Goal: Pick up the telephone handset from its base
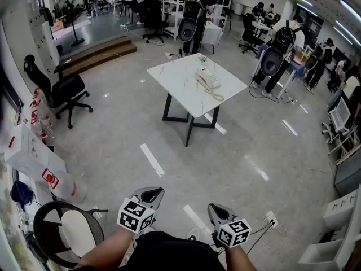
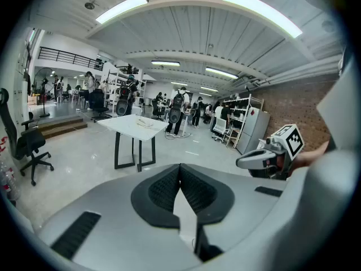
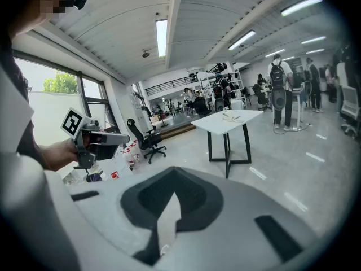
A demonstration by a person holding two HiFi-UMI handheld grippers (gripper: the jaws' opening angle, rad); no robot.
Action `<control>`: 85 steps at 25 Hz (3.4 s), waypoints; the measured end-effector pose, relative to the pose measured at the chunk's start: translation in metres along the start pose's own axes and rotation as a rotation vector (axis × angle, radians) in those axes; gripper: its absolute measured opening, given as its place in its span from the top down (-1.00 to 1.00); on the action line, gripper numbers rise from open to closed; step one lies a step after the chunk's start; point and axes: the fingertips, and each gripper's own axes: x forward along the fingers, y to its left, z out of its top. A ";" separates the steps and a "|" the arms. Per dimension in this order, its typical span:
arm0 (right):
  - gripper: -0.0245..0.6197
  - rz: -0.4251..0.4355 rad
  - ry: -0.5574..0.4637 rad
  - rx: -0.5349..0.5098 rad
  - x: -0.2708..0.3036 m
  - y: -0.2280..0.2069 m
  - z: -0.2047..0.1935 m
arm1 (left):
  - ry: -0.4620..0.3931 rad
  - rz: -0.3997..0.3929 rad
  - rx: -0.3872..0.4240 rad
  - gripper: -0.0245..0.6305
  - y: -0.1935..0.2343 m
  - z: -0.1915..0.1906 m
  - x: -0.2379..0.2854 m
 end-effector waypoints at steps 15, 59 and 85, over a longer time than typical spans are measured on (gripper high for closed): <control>0.92 0.000 0.004 -0.013 0.010 0.008 0.005 | -0.008 -0.007 0.009 0.91 0.010 0.007 -0.004; 0.92 0.030 -0.070 0.018 0.167 -0.086 0.143 | -0.001 -0.014 -0.004 0.91 0.127 0.103 0.131; 0.92 0.041 -0.021 0.106 0.196 -0.226 0.165 | 0.058 -0.021 -0.013 0.91 0.120 0.148 0.273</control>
